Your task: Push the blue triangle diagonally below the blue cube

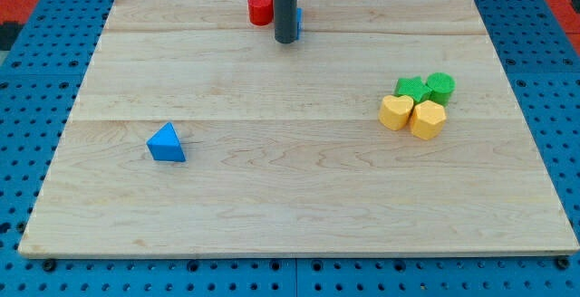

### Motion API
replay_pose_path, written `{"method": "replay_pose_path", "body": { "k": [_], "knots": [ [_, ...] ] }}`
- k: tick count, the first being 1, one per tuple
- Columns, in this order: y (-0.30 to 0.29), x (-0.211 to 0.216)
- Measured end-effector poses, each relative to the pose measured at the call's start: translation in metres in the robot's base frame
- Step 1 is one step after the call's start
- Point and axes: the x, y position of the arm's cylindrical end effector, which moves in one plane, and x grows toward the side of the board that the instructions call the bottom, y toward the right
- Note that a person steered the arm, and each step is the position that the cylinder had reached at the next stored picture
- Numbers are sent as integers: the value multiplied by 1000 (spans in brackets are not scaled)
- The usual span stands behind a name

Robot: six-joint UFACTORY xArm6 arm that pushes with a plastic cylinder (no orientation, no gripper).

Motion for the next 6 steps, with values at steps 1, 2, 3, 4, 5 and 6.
{"method": "replay_pose_path", "body": {
  "k": [1, 2, 3, 4, 5, 6],
  "knots": [
    [6, 28],
    [13, 130],
    [-37, 218],
    [-102, 231],
    [-146, 240],
    [-164, 214]
  ]
}}
